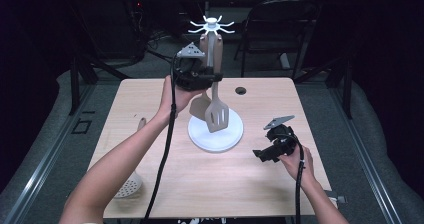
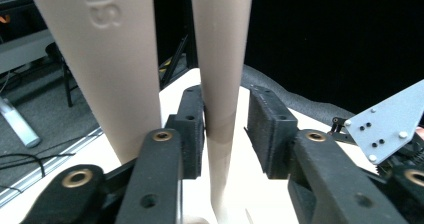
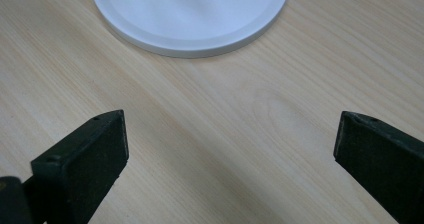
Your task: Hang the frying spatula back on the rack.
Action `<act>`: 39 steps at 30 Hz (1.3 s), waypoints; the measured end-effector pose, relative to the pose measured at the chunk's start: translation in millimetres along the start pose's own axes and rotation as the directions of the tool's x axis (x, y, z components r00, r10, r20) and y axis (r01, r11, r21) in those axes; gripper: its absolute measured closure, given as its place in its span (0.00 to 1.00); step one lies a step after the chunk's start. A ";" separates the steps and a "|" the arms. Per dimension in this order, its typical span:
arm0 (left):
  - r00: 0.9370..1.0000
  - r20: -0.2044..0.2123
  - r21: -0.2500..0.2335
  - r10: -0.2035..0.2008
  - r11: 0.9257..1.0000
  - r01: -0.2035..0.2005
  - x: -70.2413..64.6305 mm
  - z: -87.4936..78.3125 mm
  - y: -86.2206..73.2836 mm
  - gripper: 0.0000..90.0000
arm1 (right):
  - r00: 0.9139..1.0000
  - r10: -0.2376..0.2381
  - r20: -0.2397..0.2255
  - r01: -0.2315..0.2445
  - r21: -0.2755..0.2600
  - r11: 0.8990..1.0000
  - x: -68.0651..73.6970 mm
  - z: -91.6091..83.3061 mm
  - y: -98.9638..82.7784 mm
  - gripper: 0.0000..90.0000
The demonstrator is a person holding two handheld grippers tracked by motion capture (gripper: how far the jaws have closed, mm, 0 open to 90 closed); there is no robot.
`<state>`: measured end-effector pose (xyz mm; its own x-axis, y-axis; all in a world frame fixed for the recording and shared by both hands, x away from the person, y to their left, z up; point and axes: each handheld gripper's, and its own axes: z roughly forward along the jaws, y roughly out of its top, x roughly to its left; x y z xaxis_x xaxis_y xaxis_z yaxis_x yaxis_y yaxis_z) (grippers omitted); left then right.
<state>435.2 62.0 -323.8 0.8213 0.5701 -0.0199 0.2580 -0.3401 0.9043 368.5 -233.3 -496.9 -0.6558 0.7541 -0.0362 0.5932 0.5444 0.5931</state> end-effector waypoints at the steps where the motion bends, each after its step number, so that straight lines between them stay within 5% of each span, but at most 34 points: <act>1: 1.000 0.001 0.000 0.000 1.000 0.000 -1.0 -0.3 -0.2 0.72 | 1.000 -0.003 0.000 0.003 0.005 1.000 -0.4 -0.1 0.1 0.01; 8: 1.000 -0.013 0.002 0.016 1.000 -0.016 -9.9 -5.2 -3.5 0.50 | 1.000 -0.003 -0.009 0.003 0.004 1.000 0.2 0.5 0.2 0.01; 18: 0.999 0.035 0.008 0.028 1.000 -0.028 -11.1 -20.5 -14.7 0.26 | 1.000 -0.001 -0.011 0.001 0.004 1.000 0.5 0.7 0.2 0.01; 27: 0.997 0.065 0.023 0.039 0.999 -0.041 -9.2 -35.4 -24.4 0.17 | 1.000 -0.003 -0.008 0.003 0.004 1.000 0.6 1.7 0.6 0.01; 39: 0.999 0.029 0.005 0.031 1.000 -0.031 2.2 -51.6 -22.4 0.12 | 1.000 -0.003 -0.006 0.003 0.014 1.000 0.2 2.0 0.9 0.01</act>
<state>404.9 109.5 -322.1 0.8431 0.5377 -0.0041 0.2349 -0.3615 0.9023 369.9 -231.9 -498.0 -0.6603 0.7503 -0.0326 0.5980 0.5516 0.5814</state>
